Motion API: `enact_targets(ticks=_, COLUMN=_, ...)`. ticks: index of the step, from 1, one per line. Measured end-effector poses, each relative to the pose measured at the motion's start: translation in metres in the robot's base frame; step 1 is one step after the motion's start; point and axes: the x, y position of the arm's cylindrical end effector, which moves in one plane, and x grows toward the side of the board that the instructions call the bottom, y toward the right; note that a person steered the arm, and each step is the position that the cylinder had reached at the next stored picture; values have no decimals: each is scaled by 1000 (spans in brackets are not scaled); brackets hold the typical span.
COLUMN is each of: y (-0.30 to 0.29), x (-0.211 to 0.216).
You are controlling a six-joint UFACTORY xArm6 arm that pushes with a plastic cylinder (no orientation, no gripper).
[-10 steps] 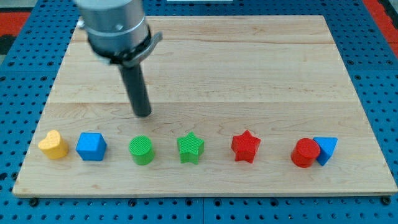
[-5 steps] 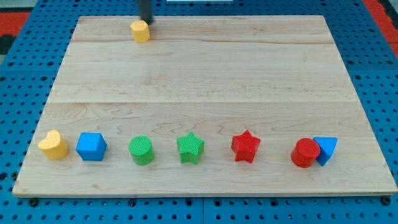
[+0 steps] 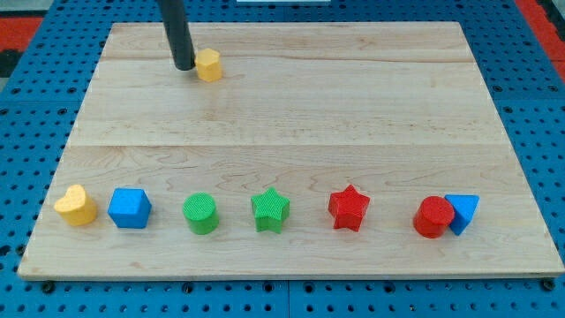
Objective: Move the yellow hexagon to the green circle
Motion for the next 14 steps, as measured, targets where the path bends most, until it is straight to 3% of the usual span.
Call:
enact_targets(ticks=1, y=10, x=-34)
enact_targets(ticks=2, y=87, x=8)
enact_targets(ticks=3, y=115, x=81)
enact_targets(ticks=5, y=105, x=-11)
enact_targets(ticks=8, y=-9, x=46)
enact_targets(ticks=9, y=-7, x=102)
enact_targets(ticks=11, y=35, x=96)
enact_targets(ticks=14, y=59, x=206)
